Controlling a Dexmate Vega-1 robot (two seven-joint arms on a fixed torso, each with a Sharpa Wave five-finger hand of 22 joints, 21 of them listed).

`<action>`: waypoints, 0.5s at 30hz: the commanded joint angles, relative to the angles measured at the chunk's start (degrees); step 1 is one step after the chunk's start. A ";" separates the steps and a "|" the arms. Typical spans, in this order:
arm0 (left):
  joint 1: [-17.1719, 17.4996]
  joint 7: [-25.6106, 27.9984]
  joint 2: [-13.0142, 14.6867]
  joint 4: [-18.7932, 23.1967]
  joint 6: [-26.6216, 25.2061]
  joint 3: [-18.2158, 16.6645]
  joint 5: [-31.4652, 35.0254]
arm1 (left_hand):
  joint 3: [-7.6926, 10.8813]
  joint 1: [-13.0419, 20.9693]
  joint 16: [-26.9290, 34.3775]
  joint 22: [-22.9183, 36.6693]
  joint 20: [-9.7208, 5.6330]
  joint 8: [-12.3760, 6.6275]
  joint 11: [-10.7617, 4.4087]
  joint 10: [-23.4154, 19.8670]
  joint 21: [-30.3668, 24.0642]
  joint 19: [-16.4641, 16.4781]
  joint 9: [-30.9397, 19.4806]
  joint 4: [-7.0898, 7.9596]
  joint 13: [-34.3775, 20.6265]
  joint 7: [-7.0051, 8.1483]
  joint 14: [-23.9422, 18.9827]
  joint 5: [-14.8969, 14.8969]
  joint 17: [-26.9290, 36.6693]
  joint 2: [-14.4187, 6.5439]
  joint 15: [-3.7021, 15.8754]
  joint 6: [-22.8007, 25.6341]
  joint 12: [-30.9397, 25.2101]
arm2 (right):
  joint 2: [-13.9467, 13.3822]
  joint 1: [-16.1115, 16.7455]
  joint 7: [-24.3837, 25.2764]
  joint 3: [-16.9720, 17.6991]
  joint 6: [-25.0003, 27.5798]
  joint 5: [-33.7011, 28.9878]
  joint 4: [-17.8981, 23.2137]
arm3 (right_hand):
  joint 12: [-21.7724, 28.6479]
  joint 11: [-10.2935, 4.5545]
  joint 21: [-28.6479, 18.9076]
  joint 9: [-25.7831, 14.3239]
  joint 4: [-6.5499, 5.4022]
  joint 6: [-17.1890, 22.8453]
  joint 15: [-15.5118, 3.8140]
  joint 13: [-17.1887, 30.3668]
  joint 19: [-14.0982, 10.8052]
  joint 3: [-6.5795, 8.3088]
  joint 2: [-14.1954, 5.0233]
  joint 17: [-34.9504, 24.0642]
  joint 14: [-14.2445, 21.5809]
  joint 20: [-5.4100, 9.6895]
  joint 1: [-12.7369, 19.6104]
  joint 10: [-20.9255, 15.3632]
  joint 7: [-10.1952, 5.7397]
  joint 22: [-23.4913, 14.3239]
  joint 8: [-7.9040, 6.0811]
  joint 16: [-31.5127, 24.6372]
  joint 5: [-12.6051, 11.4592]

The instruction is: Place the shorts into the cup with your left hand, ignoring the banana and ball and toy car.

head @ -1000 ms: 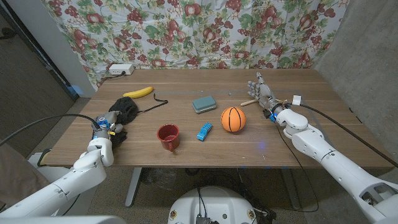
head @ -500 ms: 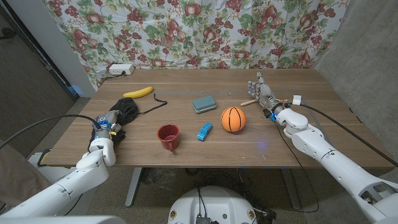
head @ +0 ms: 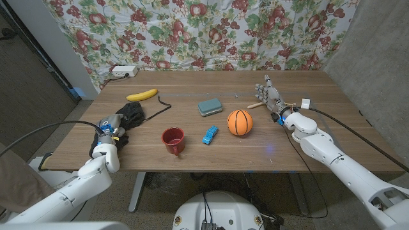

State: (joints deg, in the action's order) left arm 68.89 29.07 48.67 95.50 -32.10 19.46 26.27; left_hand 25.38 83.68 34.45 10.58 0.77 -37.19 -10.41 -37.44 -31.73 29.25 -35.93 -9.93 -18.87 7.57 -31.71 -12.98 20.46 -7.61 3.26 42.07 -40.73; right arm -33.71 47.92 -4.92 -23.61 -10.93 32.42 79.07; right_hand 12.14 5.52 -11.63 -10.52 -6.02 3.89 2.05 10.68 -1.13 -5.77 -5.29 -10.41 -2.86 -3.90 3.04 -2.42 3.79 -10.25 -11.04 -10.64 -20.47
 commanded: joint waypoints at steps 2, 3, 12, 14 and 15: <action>0.97 3.85 -0.71 1.59 0.88 -1.75 1.00 | 1.00 -0.23 1.45 23.83 -13.25 -1.67 0.21 -6.01 -29.92 3.71 -1.31 0.37 -22.18 -2.28 -17.70 -1.16 25.78 -0.17 8.83 4.05 -0.96 | 0.14 0.73 -0.02 0.38 -0.95 0.41 -0.35 | 0.37 0.21 0.24 -0.22 -0.25 0.61 -0.30 0.11 -0.16 -0.24 -0.37 -0.13 0.02 -0.41 -0.23 -0.24 -0.05 -0.17 -0.18 -0.07 0.02; 0.98 4.00 -0.67 1.71 1.17 -1.87 1.00 | 1.09 -0.28 1.42 23.79 -13.25 -2.15 0.16 -6.08 -29.93 3.69 -1.56 0.37 -22.35 -2.69 -17.73 -1.32 25.84 -0.11 8.84 4.82 -1.07 | 0.18 0.78 0.00 0.40 -0.99 0.47 -0.37 | 0.36 0.22 0.25 -0.22 -0.25 0.60 -0.32 0.11 -0.14 -0.24 -0.38 -0.13 0.00 -0.42 -0.23 -0.23 -0.05 -0.17 -0.18 -0.06 0.02; 0.66 6.13 -0.77 2.46 2.47 -1.69 2.31 | 1.87 -0.67 1.37 23.65 -13.35 -5.66 0.47 -5.83 -30.41 3.60 -4.40 0.37 -24.02 -4.12 -17.75 -2.74 26.86 0.29 8.96 8.59 -1.75 | 0.20 1.53 0.37 0.62 -1.19 0.78 -0.11 | 0.37 0.05 0.25 -0.22 -0.25 0.67 -0.32 0.11 -0.15 -0.22 -0.40 -0.13 -0.01 -0.41 -0.21 -0.27 -0.07 -0.17 -0.17 -0.06 0.03; 0.61 6.34 -0.74 2.68 2.47 -1.60 2.59 | 1.98 -0.71 1.34 23.67 -13.34 -5.91 0.49 -5.77 -30.51 3.49 -4.78 0.36 -24.24 -4.11 -17.74 -2.90 26.99 0.32 8.93 8.51 -1.82 | 0.10 1.62 0.44 0.66 -1.44 0.62 -0.08 | 0.38 0.08 0.25 -0.22 -0.25 0.70 -0.31 0.11 -0.14 -0.22 -0.41 -0.13 0.00 -0.42 -0.21 -0.30 -0.06 -0.17 -0.18 -0.06 0.03; 0.58 6.58 -0.77 2.76 2.51 -1.58 2.74 | 1.98 -0.72 1.37 23.66 -13.34 -5.93 0.47 -5.73 -30.53 3.53 -4.86 0.36 -24.28 -4.06 -17.72 -2.92 27.05 0.34 8.94 8.45 -1.82 | 0.03 1.66 0.46 0.70 -1.51 0.59 -0.06 | 0.39 0.09 0.25 -0.22 -0.25 0.69 -0.31 0.11 -0.13 -0.22 -0.41 -0.13 -0.01 -0.40 -0.21 -0.31 -0.04 -0.17 -0.17 -0.06 0.03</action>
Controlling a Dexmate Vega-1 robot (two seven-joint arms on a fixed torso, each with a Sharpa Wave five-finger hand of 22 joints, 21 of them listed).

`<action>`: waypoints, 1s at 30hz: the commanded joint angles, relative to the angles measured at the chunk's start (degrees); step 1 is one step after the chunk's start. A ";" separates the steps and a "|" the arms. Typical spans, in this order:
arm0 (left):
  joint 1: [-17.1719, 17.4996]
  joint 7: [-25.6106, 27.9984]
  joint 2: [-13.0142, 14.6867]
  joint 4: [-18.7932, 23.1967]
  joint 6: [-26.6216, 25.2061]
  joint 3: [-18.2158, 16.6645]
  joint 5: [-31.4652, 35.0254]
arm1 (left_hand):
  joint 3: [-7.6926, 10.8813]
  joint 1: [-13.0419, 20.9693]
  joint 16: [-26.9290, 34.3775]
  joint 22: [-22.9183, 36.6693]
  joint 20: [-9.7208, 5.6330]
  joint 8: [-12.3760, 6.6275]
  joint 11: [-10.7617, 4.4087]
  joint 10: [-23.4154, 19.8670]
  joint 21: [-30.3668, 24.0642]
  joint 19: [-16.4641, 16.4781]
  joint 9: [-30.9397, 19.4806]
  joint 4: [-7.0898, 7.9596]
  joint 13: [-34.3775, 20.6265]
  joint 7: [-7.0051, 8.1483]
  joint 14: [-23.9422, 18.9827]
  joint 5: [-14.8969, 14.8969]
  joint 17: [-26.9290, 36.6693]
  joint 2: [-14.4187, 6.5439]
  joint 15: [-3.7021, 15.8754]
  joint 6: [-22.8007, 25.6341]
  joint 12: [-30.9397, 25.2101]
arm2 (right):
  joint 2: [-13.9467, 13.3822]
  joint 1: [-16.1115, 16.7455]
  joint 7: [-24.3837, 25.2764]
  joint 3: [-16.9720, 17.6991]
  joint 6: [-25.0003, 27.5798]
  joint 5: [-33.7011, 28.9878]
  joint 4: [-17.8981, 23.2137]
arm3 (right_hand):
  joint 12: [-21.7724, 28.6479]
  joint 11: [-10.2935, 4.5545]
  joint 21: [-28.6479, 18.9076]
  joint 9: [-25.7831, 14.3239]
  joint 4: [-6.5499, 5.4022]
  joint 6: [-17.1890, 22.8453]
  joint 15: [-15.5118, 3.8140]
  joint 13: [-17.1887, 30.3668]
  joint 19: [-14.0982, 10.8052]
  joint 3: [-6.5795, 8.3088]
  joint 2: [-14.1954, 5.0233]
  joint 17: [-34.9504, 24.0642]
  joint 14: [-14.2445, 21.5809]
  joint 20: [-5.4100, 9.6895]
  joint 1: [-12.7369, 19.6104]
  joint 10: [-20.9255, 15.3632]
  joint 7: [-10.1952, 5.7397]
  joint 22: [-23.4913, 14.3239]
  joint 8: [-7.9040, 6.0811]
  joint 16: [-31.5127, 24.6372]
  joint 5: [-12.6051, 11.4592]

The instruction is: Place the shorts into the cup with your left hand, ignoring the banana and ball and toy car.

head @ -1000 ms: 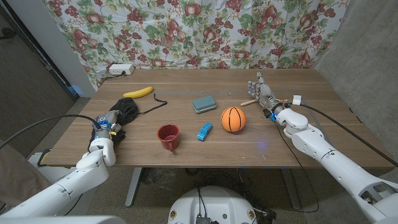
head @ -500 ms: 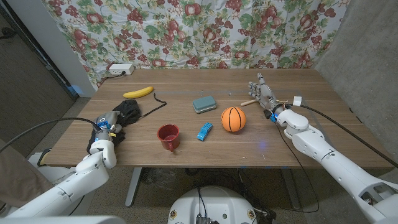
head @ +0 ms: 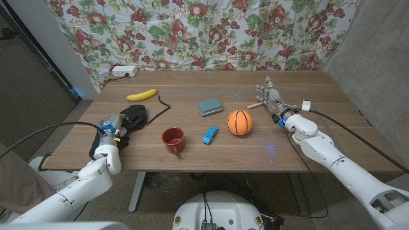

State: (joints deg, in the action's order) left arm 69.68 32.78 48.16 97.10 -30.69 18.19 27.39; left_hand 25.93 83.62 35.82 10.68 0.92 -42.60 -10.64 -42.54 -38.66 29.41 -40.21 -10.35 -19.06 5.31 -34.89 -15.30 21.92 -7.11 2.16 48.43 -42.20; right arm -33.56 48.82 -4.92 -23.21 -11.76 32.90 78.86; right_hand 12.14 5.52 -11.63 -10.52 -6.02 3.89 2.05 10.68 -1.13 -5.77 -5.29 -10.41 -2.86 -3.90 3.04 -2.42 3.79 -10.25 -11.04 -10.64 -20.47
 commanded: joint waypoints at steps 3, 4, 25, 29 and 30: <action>-0.23 3.21 -0.07 1.65 1.44 -0.31 1.92 | 1.53 -0.70 -0.02 23.57 -13.48 -0.72 0.69 -0.71 -23.67 3.27 -0.90 0.80 -24.27 -1.86 -14.55 -0.73 25.70 -0.17 10.03 2.04 -0.46 | -0.18 0.89 0.65 0.46 -0.68 0.20 0.30 | 0.38 0.13 0.25 -0.22 -0.25 0.67 -0.32 0.11 -0.14 -0.21 -0.42 -0.13 -0.02 -0.43 -0.20 -0.30 -0.08 -0.17 -0.16 -0.05 0.03; -0.23 3.41 -0.07 1.86 1.47 -0.32 2.04 | 1.57 -0.71 -0.01 23.57 -13.46 -0.76 0.71 -0.73 -23.70 3.27 -0.99 0.81 -24.32 -1.84 -14.54 -0.77 25.75 -0.19 10.04 1.98 -0.49 | -0.17 0.93 0.70 0.51 -0.58 0.33 0.36 | 0.36 0.08 0.25 -0.22 -0.25 0.69 -0.31 0.11 -0.13 -0.20 -0.42 -0.13 0.00 -0.44 -0.19 -0.25 -0.05 -0.17 -0.16 -0.06 0.03; -0.81 5.86 0.72 4.80 3.62 -0.17 3.83 | 2.49 -1.08 0.14 23.38 -13.44 -2.39 0.58 -1.45 -24.00 2.93 -3.09 0.75 -25.57 -1.77 -14.77 -1.57 26.73 0.16 9.89 2.51 -1.23 | 0.29 -0.05 0.19 0.23 -0.36 0.42 -0.90 | 0.37 0.04 0.25 -0.22 -0.24 0.71 -0.29 0.11 -0.12 -0.15 -0.49 -0.12 -0.02 -0.43 -0.13 -0.30 -0.09 -0.17 -0.12 -0.05 0.03; -0.85 6.32 0.84 5.02 4.09 -0.27 3.86 | 2.79 -1.19 0.12 23.30 -13.40 -2.50 0.37 -1.90 -24.00 2.80 -2.94 0.76 -25.41 -1.70 -14.85 -1.75 26.88 0.24 9.82 3.01 -1.23 | 0.28 -0.29 0.00 0.18 -0.40 0.34 -1.05 | 0.38 0.04 0.25 -0.22 -0.24 0.71 -0.32 0.11 -0.12 -0.13 -0.50 -0.12 -0.04 -0.43 -0.12 -0.33 -0.13 -0.17 -0.11 -0.05 0.03; -0.85 6.49 0.88 5.07 4.22 -0.26 3.93 | 2.81 -1.21 0.13 23.27 -13.38 -2.52 0.41 -1.99 -23.97 2.81 -2.97 0.76 -25.38 -1.72 -14.83 -1.77 26.91 0.26 9.81 3.00 -1.24 | 0.27 -0.31 0.06 0.18 -0.40 0.28 -1.04 | 0.38 0.04 0.25 -0.22 -0.24 0.70 -0.33 0.11 -0.12 -0.13 -0.51 -0.12 -0.05 -0.44 -0.11 -0.33 -0.07 -0.17 -0.11 -0.05 0.03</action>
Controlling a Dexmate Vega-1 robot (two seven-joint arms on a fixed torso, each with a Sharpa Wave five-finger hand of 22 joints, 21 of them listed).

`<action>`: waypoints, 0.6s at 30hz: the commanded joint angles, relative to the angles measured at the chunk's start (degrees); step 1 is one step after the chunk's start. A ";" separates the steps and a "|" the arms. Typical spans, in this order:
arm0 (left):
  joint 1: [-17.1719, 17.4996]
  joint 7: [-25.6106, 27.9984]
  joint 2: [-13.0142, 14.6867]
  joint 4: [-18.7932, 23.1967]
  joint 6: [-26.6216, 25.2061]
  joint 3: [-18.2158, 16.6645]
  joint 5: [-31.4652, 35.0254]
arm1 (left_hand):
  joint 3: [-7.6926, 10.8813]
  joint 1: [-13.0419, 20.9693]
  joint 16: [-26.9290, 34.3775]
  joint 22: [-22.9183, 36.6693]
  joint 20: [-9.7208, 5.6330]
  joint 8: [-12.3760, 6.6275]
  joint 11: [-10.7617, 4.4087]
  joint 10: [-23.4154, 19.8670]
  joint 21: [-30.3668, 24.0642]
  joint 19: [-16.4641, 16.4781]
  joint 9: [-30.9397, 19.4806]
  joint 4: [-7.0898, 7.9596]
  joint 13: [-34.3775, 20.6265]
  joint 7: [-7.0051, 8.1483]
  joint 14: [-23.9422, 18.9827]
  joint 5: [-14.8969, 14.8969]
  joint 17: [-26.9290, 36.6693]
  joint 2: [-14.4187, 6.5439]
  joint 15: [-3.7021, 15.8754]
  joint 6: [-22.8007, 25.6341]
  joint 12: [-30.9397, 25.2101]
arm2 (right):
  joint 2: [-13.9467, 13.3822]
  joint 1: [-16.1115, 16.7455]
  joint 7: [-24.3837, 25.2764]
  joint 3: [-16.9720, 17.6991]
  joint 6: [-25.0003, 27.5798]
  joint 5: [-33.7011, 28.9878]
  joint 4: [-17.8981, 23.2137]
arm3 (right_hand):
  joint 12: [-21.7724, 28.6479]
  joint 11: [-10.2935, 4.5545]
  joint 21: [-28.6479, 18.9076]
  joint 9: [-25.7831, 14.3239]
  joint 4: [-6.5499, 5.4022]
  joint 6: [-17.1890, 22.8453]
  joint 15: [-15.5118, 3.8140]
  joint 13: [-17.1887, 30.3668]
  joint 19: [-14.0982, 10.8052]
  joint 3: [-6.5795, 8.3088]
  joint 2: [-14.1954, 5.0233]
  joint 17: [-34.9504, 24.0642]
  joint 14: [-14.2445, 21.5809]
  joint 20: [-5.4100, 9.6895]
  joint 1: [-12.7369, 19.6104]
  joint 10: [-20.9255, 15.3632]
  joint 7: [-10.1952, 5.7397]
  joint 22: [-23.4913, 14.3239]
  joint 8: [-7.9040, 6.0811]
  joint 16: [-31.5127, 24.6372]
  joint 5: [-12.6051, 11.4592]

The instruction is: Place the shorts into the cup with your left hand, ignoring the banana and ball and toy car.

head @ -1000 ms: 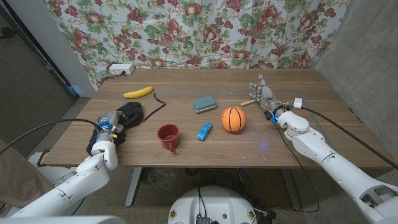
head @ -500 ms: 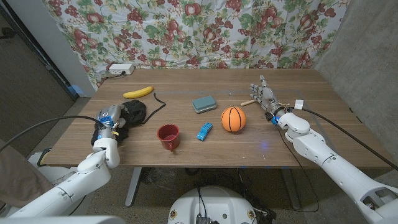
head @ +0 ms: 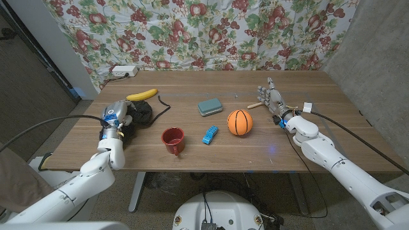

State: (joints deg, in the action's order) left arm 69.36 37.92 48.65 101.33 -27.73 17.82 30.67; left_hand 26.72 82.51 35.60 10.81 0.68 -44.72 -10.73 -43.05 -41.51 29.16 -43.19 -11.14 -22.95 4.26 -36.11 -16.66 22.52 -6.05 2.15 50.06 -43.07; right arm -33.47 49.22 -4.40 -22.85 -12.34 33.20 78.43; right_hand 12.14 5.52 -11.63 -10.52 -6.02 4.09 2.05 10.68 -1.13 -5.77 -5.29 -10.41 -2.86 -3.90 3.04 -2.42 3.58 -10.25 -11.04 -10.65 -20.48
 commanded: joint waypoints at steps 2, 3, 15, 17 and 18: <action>-0.44 1.50 0.46 1.15 1.37 0.03 0.67 | 2.17 -0.18 0.40 23.04 -13.09 -0.35 0.58 -2.04 -21.09 3.14 0.25 1.56 -21.22 -0.69 -13.60 -0.49 26.45 -0.73 9.83 1.57 -0.39 | 0.14 -0.77 -0.51 -0.20 0.19 -0.07 -0.63 | 0.37 0.12 0.25 -0.22 -0.24 0.50 -0.33 0.11 -0.12 -0.13 -0.51 -0.12 -0.05 -0.44 -0.11 -0.31 0.12 -0.17 -0.12 -0.05 0.03; -0.38 1.66 0.51 1.31 1.41 0.01 0.78 | 2.25 -0.21 0.39 23.02 -13.11 -0.37 0.59 -2.09 -21.07 3.05 0.18 1.57 -21.13 -0.71 -13.69 -0.53 26.46 -0.73 9.78 1.53 -0.33 | 0.11 -0.80 -0.53 -0.23 0.13 -0.17 -0.67 | 0.37 0.14 0.25 -0.22 -0.23 0.48 -0.34 0.11 -0.11 -0.12 -0.51 -0.12 -0.04 -0.43 -0.11 -0.32 0.14 -0.17 -0.11 -0.05 0.03; 0.27 4.49 0.82 2.79 3.24 -0.85 1.32 | 3.17 -0.43 0.23 22.85 -13.14 -0.29 0.56 -2.63 -21.34 3.13 0.88 1.43 -20.69 -0.84 -14.33 -0.91 26.61 -0.21 9.73 2.30 -0.09 | 0.23 -1.28 -0.99 -0.17 -0.21 -0.11 -1.11 | 0.35 0.17 0.25 -0.22 -0.23 0.48 -0.37 0.11 -0.11 -0.11 -0.51 -0.12 -0.03 -0.42 -0.09 -0.28 0.13 -0.17 -0.08 -0.06 0.05; 0.29 5.08 0.86 2.99 3.56 -0.79 1.64 | 3.41 -0.48 0.27 22.68 -13.13 -0.31 0.54 -2.74 -21.27 3.30 0.98 1.39 -20.70 -0.78 -14.34 -1.00 26.76 -0.07 9.71 2.49 -0.10 | 0.25 -1.31 -1.01 -0.16 -0.26 -0.11 -1.12 | 0.35 0.13 0.25 -0.22 -0.23 0.51 -0.33 0.11 -0.11 -0.11 -0.50 -0.12 -0.03 -0.42 -0.09 -0.27 0.10 -0.17 -0.09 -0.06 0.05; 0.33 5.24 0.88 3.14 3.69 -0.78 1.70 | 3.46 -0.53 0.24 22.70 -13.14 -0.32 0.47 -2.73 -21.35 3.34 0.95 1.40 -20.69 -0.78 -14.41 -1.02 26.76 -0.02 9.72 2.45 -0.07 | 0.24 -1.32 -1.07 -0.15 -0.32 -0.11 -1.14 | 0.32 0.09 0.25 -0.22 -0.22 0.50 -0.34 0.11 -0.11 -0.12 -0.49 -0.12 -0.04 -0.43 -0.09 -0.22 0.12 -0.17 -0.09 -0.05 0.05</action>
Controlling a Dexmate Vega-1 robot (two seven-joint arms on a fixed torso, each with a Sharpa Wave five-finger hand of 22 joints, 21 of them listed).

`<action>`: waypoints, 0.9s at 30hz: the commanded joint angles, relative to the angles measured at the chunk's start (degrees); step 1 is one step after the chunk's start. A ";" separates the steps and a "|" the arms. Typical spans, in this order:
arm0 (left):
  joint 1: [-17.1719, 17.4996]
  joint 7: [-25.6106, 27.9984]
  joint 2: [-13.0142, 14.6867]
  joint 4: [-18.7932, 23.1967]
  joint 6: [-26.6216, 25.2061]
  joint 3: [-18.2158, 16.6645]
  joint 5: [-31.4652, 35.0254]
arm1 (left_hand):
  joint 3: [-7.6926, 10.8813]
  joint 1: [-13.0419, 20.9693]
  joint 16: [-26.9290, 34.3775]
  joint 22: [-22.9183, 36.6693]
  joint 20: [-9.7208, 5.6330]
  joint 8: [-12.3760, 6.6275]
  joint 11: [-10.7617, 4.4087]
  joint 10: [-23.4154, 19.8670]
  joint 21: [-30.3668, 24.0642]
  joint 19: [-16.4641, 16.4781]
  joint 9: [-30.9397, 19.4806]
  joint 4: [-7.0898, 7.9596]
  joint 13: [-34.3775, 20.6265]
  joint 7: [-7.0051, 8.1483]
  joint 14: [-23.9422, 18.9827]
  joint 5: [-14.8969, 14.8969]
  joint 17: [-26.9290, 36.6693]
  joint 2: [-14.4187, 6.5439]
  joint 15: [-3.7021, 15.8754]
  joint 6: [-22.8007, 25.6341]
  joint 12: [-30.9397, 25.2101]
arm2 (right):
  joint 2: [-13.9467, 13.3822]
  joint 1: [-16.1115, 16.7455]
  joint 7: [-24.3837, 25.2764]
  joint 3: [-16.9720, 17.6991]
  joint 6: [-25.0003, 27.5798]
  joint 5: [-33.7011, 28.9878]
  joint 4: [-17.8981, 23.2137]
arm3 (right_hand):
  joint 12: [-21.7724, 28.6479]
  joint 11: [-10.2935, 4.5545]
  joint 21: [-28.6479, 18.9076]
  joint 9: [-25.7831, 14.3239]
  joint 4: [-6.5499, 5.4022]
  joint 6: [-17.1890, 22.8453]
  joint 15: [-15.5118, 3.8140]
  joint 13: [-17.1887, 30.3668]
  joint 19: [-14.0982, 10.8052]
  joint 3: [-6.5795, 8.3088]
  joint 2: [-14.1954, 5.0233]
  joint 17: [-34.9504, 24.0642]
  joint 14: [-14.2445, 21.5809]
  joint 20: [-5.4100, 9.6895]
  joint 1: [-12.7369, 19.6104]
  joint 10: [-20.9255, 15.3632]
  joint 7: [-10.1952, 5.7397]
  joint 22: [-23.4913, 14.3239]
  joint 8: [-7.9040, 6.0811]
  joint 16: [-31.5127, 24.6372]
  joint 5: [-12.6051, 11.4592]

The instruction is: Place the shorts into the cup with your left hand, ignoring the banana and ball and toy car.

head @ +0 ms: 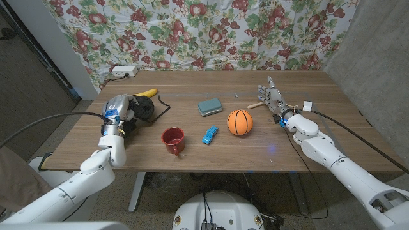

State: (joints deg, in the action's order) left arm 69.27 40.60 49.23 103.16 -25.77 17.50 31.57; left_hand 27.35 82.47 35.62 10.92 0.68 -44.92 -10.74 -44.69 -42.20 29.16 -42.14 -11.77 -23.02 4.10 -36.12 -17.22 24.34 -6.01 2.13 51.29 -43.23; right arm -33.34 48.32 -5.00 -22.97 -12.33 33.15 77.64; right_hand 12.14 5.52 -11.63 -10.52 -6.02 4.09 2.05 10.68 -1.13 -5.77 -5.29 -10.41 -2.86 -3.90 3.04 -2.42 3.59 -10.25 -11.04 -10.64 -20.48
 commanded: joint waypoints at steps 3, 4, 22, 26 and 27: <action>0.46 3.22 0.30 1.79 2.03 -0.41 1.14 | 3.00 -0.56 0.13 22.55 -13.12 -0.15 0.40 -1.18 -20.70 3.36 -0.09 2.02 -20.72 -0.56 -14.38 -0.52 24.95 0.05 9.74 1.29 0.03 | 0.02 -0.31 -0.45 0.05 -0.42 -0.06 -0.19 | 0.33 0.13 0.25 -0.22 -0.22 0.51 -0.33 0.11 -0.10 -0.12 -0.47 -0.12 -0.05 -0.41 -0.08 -0.24 0.12 -0.17 -0.08 -0.05 0.05; 0.47 3.42 0.32 1.93 2.12 -0.40 1.26 | 3.07 -0.57 0.11 22.56 -13.13 -0.18 0.44 -1.27 -20.76 3.36 -0.18 2.02 -20.66 -0.53 -14.47 -0.54 24.95 0.08 9.76 1.21 0.05 | -0.06 -0.23 -0.42 0.06 -0.51 -0.16 -0.12 | 0.33 0.11 0.25 -0.22 -0.22 0.51 -0.34 0.11 -0.11 -0.12 -0.47 -0.12 -0.06 -0.42 -0.08 -0.25 0.12 -0.17 -0.08 -0.05 0.05; 2.64 8.14 0.84 4.26 3.91 -1.62 2.48 | 4.32 -1.11 -0.15 22.18 -13.01 -0.18 0.26 -1.65 -20.94 3.46 0.22 2.06 -20.81 -0.35 -15.10 -0.82 25.17 0.73 9.86 1.70 0.06 | -0.53 0.87 -0.17 0.37 -0.69 0.14 1.20 | 0.33 0.06 0.25 -0.22 -0.22 0.48 -0.38 0.11 -0.10 -0.14 -0.41 -0.12 -0.06 -0.40 -0.09 -0.25 0.11 -0.17 -0.05 -0.05 0.06; 3.21 8.71 1.27 5.01 4.26 -2.20 2.67 | 4.59 -1.24 -0.19 22.12 -13.01 -0.18 0.20 -1.83 -21.01 3.44 0.29 2.11 -20.66 -0.40 -15.29 -0.85 25.22 0.79 9.87 1.76 0.14 | -0.54 1.03 -0.12 0.45 -0.74 0.25 1.24 | 0.34 0.12 0.25 -0.22 -0.22 0.48 -0.32 0.11 -0.10 -0.14 -0.41 -0.12 -0.04 -0.40 -0.09 -0.28 0.10 -0.17 -0.05 -0.06 0.06; 3.31 8.88 1.42 5.17 4.48 -2.35 2.72 | 4.63 -1.24 -0.20 22.12 -13.03 -0.22 0.27 -1.85 -21.03 3.43 0.24 2.08 -20.66 -0.40 -15.34 -0.86 25.23 0.83 9.91 1.77 0.14 | -0.60 1.04 -0.20 0.42 -0.82 0.17 1.21 | 0.33 0.18 0.25 -0.22 -0.22 0.44 -0.36 0.11 -0.10 -0.14 -0.41 -0.12 -0.04 -0.41 -0.10 -0.28 0.06 -0.17 -0.03 -0.06 0.06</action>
State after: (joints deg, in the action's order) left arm 71.08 47.35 49.78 106.44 -22.30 16.40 33.66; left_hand 28.31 81.04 35.59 10.94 0.68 -44.87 -10.66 -45.83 -45.16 29.16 -41.65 -12.73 -23.37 4.07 -37.54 -17.86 25.88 -4.57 1.75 52.54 -42.74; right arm -33.75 48.92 -5.19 -22.69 -12.94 33.10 78.54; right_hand 12.14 5.52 -11.63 -10.52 -6.02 4.09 2.05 10.68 -1.13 -5.77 -5.29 -10.41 -2.86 -3.90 3.04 -2.42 3.59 -10.25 -11.04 -10.64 -20.48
